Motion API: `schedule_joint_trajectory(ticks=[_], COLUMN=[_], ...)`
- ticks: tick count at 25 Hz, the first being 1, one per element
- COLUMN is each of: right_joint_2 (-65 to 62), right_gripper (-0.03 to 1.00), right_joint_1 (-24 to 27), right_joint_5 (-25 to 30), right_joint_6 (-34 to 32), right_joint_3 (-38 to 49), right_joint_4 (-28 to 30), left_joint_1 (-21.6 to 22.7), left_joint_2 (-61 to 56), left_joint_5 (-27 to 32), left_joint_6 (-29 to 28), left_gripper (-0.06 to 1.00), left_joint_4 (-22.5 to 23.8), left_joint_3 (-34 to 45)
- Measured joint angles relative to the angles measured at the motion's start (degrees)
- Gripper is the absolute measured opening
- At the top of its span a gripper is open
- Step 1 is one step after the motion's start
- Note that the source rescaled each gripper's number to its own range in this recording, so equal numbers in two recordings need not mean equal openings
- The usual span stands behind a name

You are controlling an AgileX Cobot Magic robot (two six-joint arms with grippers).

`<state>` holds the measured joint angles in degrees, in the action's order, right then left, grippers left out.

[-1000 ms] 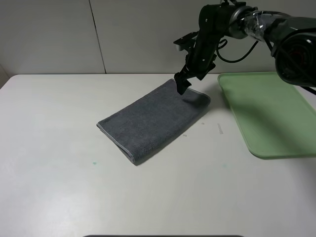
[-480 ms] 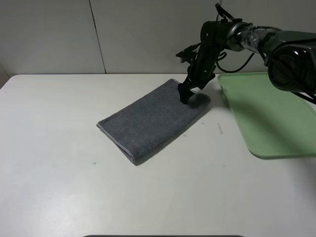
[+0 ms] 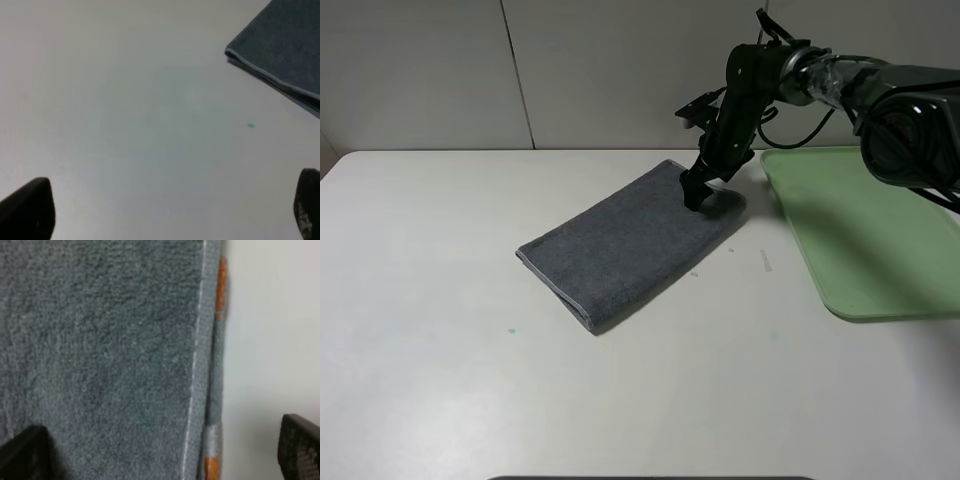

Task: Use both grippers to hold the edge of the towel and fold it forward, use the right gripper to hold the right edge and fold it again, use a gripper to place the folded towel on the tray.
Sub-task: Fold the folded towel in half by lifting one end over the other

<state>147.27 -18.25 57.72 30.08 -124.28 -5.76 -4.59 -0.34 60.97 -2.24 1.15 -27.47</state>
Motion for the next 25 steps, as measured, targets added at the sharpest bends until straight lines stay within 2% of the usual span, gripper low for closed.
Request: schedule_joint_trajectory(ticks=[7, 15, 19, 25], right_joint_2=[1.1, 1.2, 1.1, 1.1], right_gripper=[1.00, 0.98, 0.75, 0.28], right_joint_1=[0.2, 0.2, 0.2, -0.2], right_joint_5=[3.2, 5.8, 8.0, 10.5], right_joint_6=[0.7, 1.8, 1.8, 0.7], right_joint_3=[-0.6, -0.9, -0.9, -0.9], right_joint_4=[-3.2, -3.8, -4.4, -6.4], left_joint_1=[0.0, 0.0, 0.0, 0.0], left_joint_2=[0.0, 0.0, 0.0, 0.0], left_joint_5=[0.0, 0.0, 0.0, 0.0], left_joint_6=[0.0, 0.0, 0.0, 0.0], left_gripper=[0.94, 0.94, 0.94, 0.94], left_joint_4=[0.0, 0.0, 0.0, 0.0], left_joint_3=[0.0, 0.0, 0.0, 0.0])
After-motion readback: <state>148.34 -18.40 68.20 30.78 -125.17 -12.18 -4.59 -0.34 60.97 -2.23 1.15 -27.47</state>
